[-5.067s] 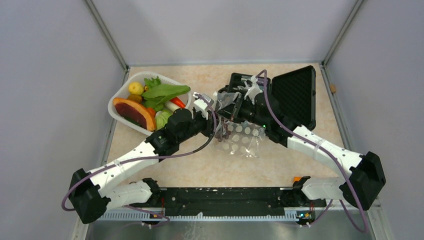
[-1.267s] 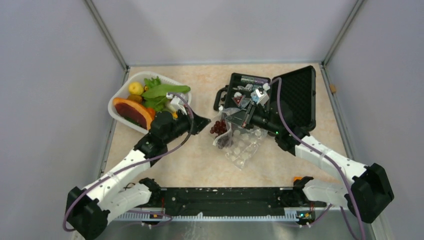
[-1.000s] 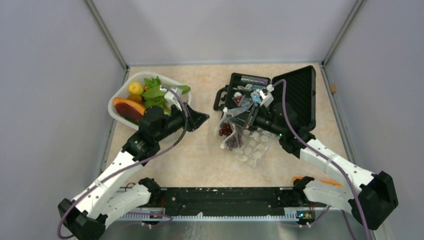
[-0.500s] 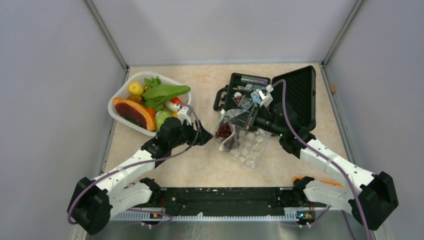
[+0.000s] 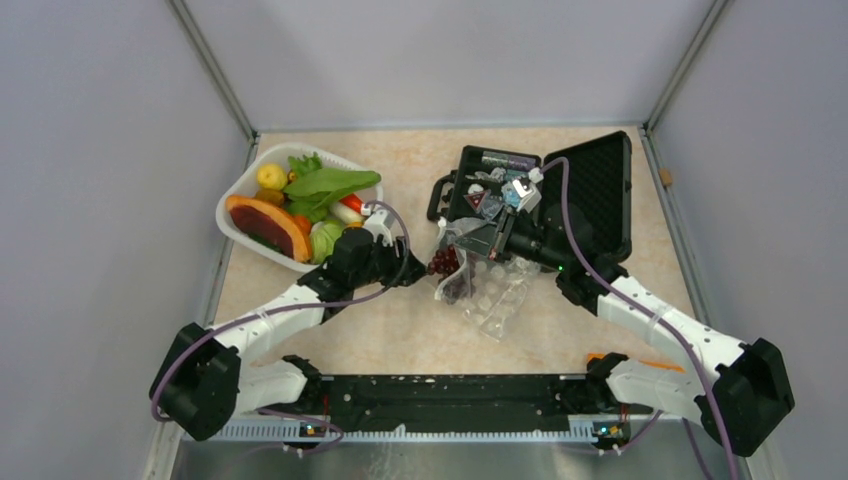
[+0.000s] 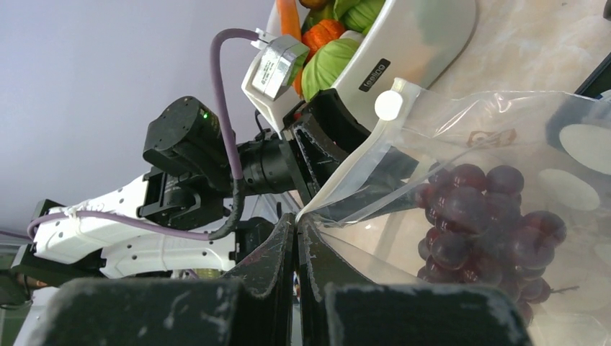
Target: Place the food in the zip-top bag and seal the zipper
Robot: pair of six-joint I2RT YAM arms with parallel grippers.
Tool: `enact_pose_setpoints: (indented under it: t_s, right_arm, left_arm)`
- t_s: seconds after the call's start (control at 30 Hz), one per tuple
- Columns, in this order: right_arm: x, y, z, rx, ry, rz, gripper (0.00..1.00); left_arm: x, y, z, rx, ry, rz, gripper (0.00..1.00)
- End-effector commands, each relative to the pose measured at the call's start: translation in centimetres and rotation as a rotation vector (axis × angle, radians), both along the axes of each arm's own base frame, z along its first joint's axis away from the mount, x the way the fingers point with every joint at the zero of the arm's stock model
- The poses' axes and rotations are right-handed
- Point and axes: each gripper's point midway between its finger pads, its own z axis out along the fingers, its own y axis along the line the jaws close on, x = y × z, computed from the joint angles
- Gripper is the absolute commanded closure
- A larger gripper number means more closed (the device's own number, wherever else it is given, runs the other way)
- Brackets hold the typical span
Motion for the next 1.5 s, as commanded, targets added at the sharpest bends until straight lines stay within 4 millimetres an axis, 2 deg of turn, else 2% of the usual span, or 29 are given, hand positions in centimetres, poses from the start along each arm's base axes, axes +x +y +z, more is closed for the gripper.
enact_pose_setpoints:
  t_s: [0.0, 0.07, 0.23, 0.37, 0.4, 0.57, 0.67, 0.83, 0.9, 1.03, 1.13, 1.23, 1.37, 1.4, 1.43, 1.47]
  right_arm:
    - [0.4, 0.4, 3.3, 0.081, -0.078, 0.013, 1.00]
    - [0.4, 0.4, 3.3, 0.083, -0.078, 0.014, 1.00]
    - [0.4, 0.4, 3.5, 0.088, -0.084, 0.015, 1.00]
    - [0.3, 0.4, 3.5, 0.089, -0.081, 0.015, 1.00]
    - [0.3, 0.4, 3.4, 0.088, -0.081, 0.015, 1.00]
    - [0.3, 0.3, 3.0, 0.083, -0.074, 0.011, 1.00]
    - [0.4, 0.1, 2.5, 0.071, -0.067, 0.001, 1.00]
    - [0.0, 0.0, 1.7, 0.047, -0.066, 0.011, 1.00]
    - [-0.6, 0.1, 2.1, 0.066, -0.079, 0.039, 1.00]
    - [-1.1, 0.1, 2.6, 0.093, -0.082, 0.057, 1.00]
    - [-0.8, -0.2, 1.5, 0.064, -0.053, 0.032, 1.00]
    - [-0.8, -0.3, 0.1, 0.058, -0.017, 0.016, 1.00]
    - [-0.7, -0.4, 0.1, 0.050, -0.016, 0.011, 1.00]
    - [-0.6, -0.4, 0.1, 0.040, -0.022, 0.008, 1.00]
    - [-0.4, -0.5, 0.1, 0.029, -0.026, 0.001, 1.00]
    - [-0.3, -0.6, 0.1, 0.019, -0.026, -0.007, 1.00]
  left_arm:
    - [0.9, -1.8, 3.0, -0.096, -0.101, -0.063, 0.51]
    - [0.6, -2.2, 2.6, -0.110, -0.077, -0.087, 0.57]
    - [0.0, -2.3, 1.9, -0.142, -0.035, -0.093, 0.79]
    - [0.0, -2.4, 2.2, -0.161, -0.046, -0.099, 0.96]
    - [0.0, -2.5, 2.4, -0.164, -0.047, -0.103, 0.97]
    - [0.0, -2.8, 3.4, -0.178, -0.067, -0.125, 1.00]
    - [-0.2, -2.9, 4.9, -0.191, -0.106, -0.149, 1.00]
    - [-0.5, -1.8, 9.5, -0.147, -0.210, -0.149, 1.00]
    - [-1.0, -1.1, 12.2, -0.141, -0.284, -0.157, 1.00]
    - [-2.5, -0.6, 16.0, -0.152, -0.363, -0.199, 1.00]
    - [-3.4, -0.5, 16.2, -0.138, -0.311, -0.226, 1.00]
    - [-3.7, 0.1, 14.9, -0.115, -0.265, -0.199, 1.00]
    - [-4.4, 0.3, 14.1, -0.103, -0.221, -0.209, 1.00]
    - [-4.5, 0.3, 13.9, -0.099, -0.212, -0.209, 0.82]
    - [-4.5, 0.4, 13.7, -0.094, -0.209, -0.203, 0.59]
    - [-4.4, 0.5, 13.4, -0.087, -0.209, -0.199, 0.46]
